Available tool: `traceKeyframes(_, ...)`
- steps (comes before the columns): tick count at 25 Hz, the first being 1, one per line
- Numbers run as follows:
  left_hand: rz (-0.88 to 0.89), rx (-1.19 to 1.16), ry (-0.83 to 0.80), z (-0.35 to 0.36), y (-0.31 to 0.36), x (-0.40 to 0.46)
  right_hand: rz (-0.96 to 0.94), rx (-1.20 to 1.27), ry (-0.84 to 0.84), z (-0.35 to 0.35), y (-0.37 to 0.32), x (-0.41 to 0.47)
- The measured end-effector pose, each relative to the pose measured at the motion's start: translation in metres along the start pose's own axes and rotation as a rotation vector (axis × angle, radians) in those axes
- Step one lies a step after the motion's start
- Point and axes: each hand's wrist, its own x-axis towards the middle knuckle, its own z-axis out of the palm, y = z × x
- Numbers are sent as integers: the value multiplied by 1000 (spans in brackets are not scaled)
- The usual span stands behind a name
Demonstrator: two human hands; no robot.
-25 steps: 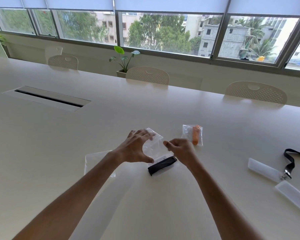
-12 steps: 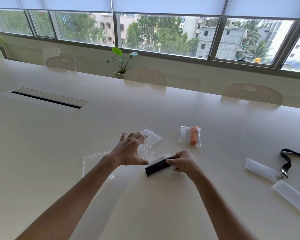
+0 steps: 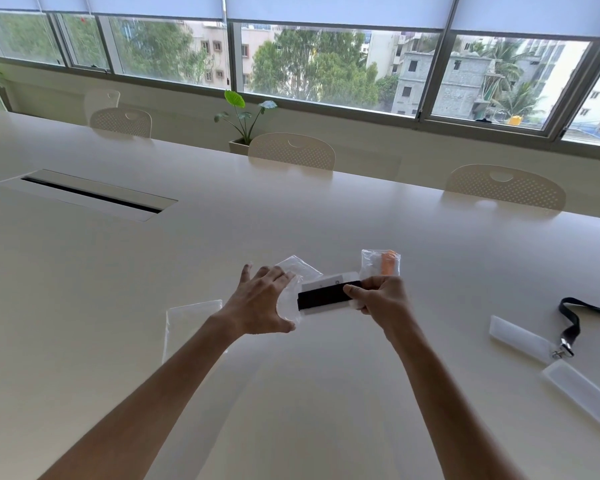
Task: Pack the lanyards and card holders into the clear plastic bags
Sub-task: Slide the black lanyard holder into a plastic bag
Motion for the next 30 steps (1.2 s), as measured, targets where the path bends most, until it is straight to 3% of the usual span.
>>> traceKeyframes(7, 63, 55, 57, -9, 19, 3, -44, -51, -34, 25, -3, -9)
traceKeyframes(14, 107, -7, 116, -18, 40, 7, -26, 182, -279, 41, -10, -24)
traceKeyframes(20, -53, -610, 163, -33, 40, 7, -54, 298, -286, 39, -4, -25)
traceKeyframes(22, -152, -677, 154, -37, 39, 7, -88, 326, -326, 40, -1, -24)
traceKeyframes(30, -242, -658, 347, -36, 43, 5, -237, -9, -360, 42, 9, -21)
